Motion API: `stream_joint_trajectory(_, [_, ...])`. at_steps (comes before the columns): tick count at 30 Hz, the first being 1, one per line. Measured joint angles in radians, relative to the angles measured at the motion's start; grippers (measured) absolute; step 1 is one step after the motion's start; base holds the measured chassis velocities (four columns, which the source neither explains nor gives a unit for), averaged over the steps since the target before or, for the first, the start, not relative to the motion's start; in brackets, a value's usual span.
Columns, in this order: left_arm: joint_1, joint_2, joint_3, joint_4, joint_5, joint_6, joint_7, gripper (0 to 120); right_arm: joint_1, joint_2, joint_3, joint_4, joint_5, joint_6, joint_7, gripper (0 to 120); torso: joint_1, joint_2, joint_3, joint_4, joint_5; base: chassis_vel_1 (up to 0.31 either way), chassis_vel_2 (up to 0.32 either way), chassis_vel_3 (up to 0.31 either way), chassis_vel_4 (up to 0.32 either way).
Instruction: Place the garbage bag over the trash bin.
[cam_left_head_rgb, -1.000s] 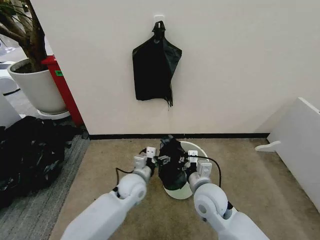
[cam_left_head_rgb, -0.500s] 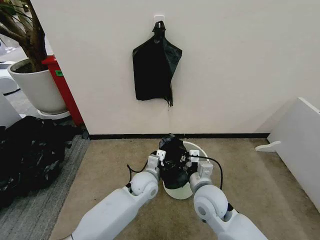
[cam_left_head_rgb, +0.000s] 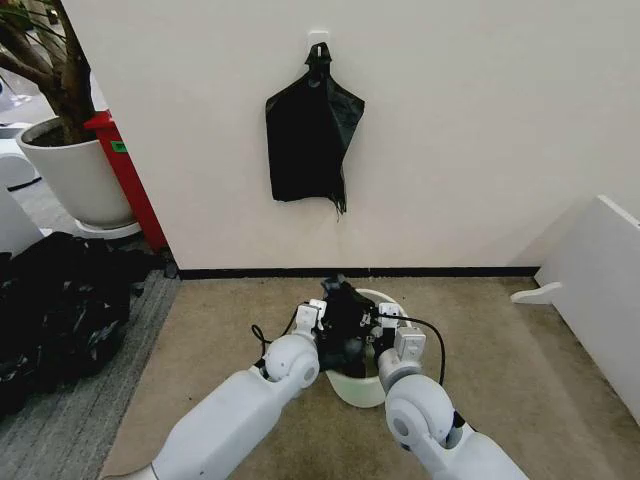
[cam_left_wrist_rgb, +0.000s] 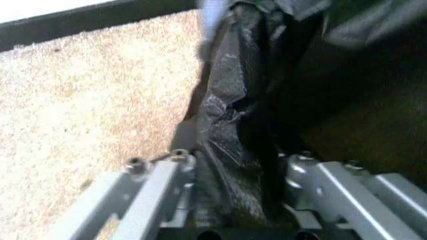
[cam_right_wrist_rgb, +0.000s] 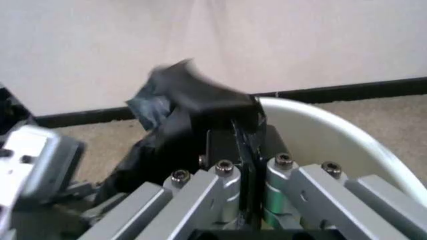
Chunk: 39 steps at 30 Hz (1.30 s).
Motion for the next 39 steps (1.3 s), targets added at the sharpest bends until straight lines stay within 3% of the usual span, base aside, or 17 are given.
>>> stream_joint_trajectory(6, [0.008, 0.058, -0.078, -0.036, -0.011, -0.015, 0.053, 4, -0.033, -0.017, -0.006, 0.008, -0.018, 0.012, 0.054, 0, 0.000, 0.000, 0.000, -0.0003, 0.0000, 0.000, 0.000, 0.000, 0.000])
stream_joint_trajectory(14, [0.050, 0.121, -0.176, -0.078, 0.018, -0.070, 0.129, 3, -0.043, -0.022, -0.011, 0.014, -0.017, 0.031, 0.069, 0, 0.000, 0.000, 0.000, 0.0003, 0.0001, 0.000, 0.000, 0.000, 0.000])
stream_joint_trajectory(19, [0.092, 0.187, -0.233, -0.138, 0.089, -0.151, 0.233, 2, -0.055, -0.031, -0.023, 0.027, 0.028, 0.034, 0.049, 0, 0.000, 0.000, 0.000, 0.0002, 0.0000, 0.000, 0.000, 0.000, 0.000])
stream_joint_trajectory(23, [0.109, 0.214, -0.252, -0.147, 0.154, -0.229, 0.277, 1, -0.067, -0.049, -0.044, 0.035, -0.035, 0.084, -0.019, 11, 0.000, 0.000, 0.000, 0.0002, 0.0001, 0.000, 0.000, 0.000, 0.000])
stream_joint_trajectory(26, [0.135, 0.234, -0.284, -0.154, 0.213, -0.310, 0.318, 1, -0.069, -0.083, -0.077, 0.025, -0.197, 0.179, -0.112, 26, 0.000, 0.000, 0.000, 0.0000, -0.0001, 0.000, 0.000, 0.000, 0.000])
stream_joint_trajectory(29, [0.147, 0.244, -0.303, -0.158, 0.233, -0.336, 0.338, 1, -0.065, -0.101, -0.086, 0.001, -0.317, 0.228, -0.159, 32, 0.000, 0.000, 0.000, 0.0003, 0.0004, 0.000, 0.000, 0.000, 0.000])
stream_joint_trajectory(34, [0.161, 0.257, -0.309, -0.158, 0.285, -0.417, 0.407, 1, -0.027, -0.128, -0.074, -0.083, -0.592, 0.353, -0.277, 54, 0.000, 0.000, 0.000, 0.0000, 0.0001, 0.000, 0.000, 0.000, 0.000])
stream_joint_trajectory(36, [0.162, 0.256, -0.306, -0.158, 0.292, -0.423, 0.412, 1, -0.020, -0.128, -0.074, -0.092, -0.605, 0.362, -0.289, 56, 0.000, 0.000, 0.000, 0.0000, 0.0002, 0.000, 0.000, 0.000, 0.000])
stream_joint_trajectory(39, [0.163, 0.246, -0.282, -0.158, 0.332, -0.443, 0.422, 1, 0.012, -0.122, -0.078, -0.135, -0.630, 0.396, -0.343, 71, 0.000, 0.000, 0.000, 0.0001, 0.0001, 0.000, 0.000, 0.000, 0.000])
